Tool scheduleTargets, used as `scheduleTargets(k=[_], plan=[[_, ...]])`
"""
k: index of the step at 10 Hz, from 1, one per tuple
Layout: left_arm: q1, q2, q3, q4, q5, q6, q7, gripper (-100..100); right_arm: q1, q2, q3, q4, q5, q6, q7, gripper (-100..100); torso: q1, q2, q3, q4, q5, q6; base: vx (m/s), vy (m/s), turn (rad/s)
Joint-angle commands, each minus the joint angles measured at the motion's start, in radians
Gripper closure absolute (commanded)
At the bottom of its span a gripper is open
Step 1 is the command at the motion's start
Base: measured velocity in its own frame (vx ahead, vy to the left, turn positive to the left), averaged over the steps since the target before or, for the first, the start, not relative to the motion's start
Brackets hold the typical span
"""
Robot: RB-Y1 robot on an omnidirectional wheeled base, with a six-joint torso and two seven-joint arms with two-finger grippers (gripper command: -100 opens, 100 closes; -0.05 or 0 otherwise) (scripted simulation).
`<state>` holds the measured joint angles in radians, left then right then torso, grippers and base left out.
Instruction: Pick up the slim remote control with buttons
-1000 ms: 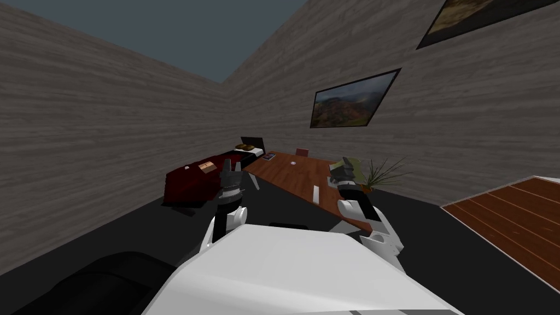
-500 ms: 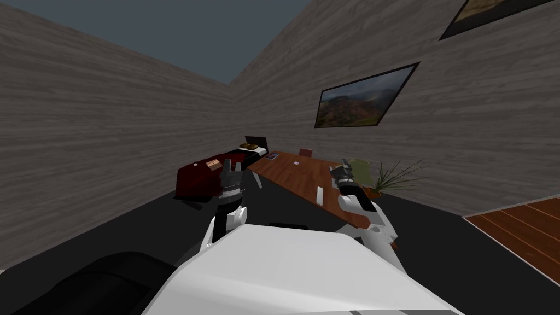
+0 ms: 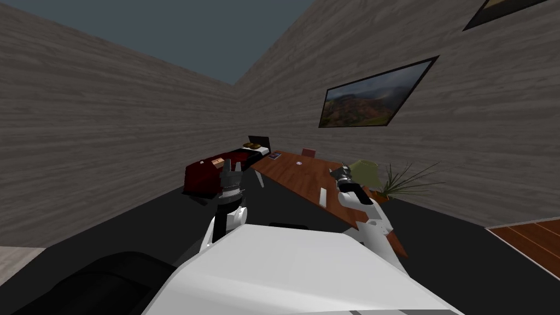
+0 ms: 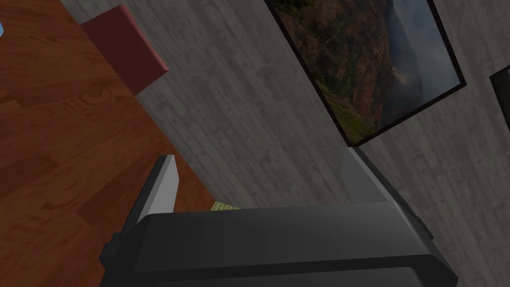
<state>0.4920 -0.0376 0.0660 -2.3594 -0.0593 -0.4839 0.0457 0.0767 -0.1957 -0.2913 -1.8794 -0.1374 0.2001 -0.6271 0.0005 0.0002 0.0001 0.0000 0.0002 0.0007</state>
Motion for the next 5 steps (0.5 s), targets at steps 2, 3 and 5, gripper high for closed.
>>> scheduleTargets(k=[2,3,5], plan=[[0.000,0.000,0.000,0.000,0.000,0.000,0.000,0,-0.039,-0.006,-0.022,0.059,-0.001,0.071,-0.067,-100,0.000,0.000,0.000,0.000,0.000,0.000,0.000,0.013,0.077],[0.000,0.000,0.000,0.000,0.000,0.000,0.000,0,-0.039,-0.006,-0.022,0.059,-0.001,0.076,-0.067,-100,0.000,0.000,0.000,0.000,0.000,0.000,0.000,0.000,0.000],[0.000,0.000,0.000,0.000,0.000,0.000,0.000,0,-0.071,-0.012,-0.041,0.111,-0.002,0.134,-0.122,-100,0.000,0.000,0.000,0.000,0.000,0.000,0.002,0.011,0.077]])
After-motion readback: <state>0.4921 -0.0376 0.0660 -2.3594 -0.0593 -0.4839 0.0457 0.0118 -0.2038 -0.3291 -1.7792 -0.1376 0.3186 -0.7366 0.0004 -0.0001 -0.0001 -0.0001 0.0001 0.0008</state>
